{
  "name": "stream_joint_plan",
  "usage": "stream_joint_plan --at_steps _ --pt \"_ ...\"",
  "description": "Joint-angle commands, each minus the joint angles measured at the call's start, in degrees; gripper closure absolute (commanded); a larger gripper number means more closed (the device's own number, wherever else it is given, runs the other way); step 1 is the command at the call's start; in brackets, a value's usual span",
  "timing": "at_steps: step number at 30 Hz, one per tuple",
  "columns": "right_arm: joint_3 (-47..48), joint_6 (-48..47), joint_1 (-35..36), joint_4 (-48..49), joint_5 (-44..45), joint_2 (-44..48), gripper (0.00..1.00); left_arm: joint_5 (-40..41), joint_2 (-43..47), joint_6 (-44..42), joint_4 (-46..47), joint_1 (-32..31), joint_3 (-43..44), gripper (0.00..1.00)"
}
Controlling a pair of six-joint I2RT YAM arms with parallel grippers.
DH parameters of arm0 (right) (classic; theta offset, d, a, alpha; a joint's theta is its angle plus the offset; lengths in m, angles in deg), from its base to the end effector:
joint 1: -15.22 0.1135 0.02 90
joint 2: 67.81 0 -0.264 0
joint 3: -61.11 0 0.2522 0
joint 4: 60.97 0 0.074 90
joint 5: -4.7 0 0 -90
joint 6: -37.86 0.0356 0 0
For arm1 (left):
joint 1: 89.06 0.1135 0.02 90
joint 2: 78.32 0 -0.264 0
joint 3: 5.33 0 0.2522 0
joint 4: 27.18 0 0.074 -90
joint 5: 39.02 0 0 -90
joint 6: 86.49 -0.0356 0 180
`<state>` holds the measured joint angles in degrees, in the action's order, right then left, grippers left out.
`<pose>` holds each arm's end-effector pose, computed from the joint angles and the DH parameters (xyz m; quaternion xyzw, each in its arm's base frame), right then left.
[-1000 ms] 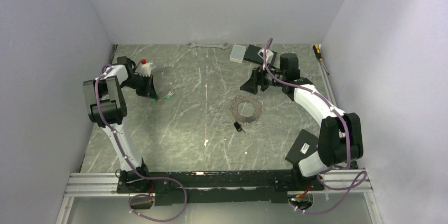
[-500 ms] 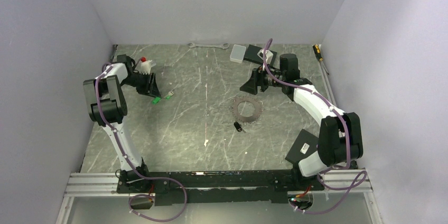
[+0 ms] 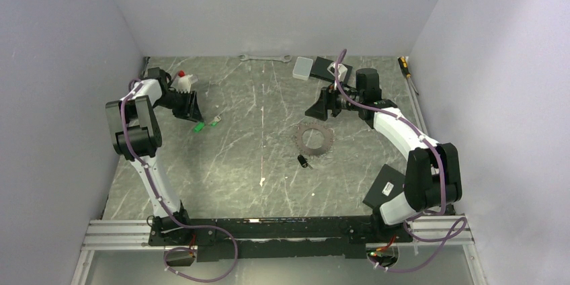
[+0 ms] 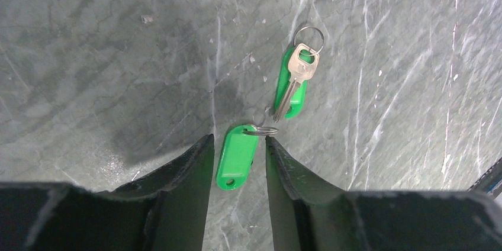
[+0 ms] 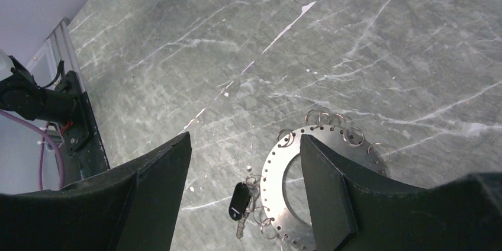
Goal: Remove the keys from the keyring
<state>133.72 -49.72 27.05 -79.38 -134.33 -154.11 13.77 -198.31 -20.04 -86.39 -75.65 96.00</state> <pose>0.3179 0.0941 0.2655 -0.2655 0.7770 0.4149 0.3920 0.4062 0.0747 0.1614 0.1169 0.9358 -0.2692 0.1955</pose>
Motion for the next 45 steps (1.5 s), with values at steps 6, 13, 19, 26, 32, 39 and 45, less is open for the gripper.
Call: stream_joint_plan --at_steps 6,13,19,26,32,39,45 --pt "0.1 -0.9 -0.1 2.2 -1.3 0.1 0.29 1.4 9.8 0.1 1.6 -1.3 -4.1 0.56" --pt "-0.1 -0.7 -0.1 2.3 -1.2 0.1 0.29 15.2 16.5 14.4 12.6 -6.8 -11.1 0.55" --pt "-0.1 -0.7 -0.1 2.3 -1.0 0.3 0.28 35.1 16.2 26.6 15.6 -12.9 -11.9 0.65" --pt "-0.2 -0.8 -0.1 2.2 -1.0 0.3 0.28 42.8 12.3 30.2 14.5 -15.6 -9.5 0.65" --pt "-0.1 -1.0 -0.1 2.0 -1.0 0.1 0.28 44.1 9.8 31.5 13.8 -16.6 -9.0 0.61" --pt "-0.1 -1.3 -0.1 1.9 -0.9 0.0 0.28 43.9 9.1 31.9 12.7 -16.6 -8.3 0.72" --pt "-0.1 -1.3 -0.1 2.1 -1.2 0.1 0.28 43.4 11.4 32.1 11.0 -16.6 -6.7 0.92"
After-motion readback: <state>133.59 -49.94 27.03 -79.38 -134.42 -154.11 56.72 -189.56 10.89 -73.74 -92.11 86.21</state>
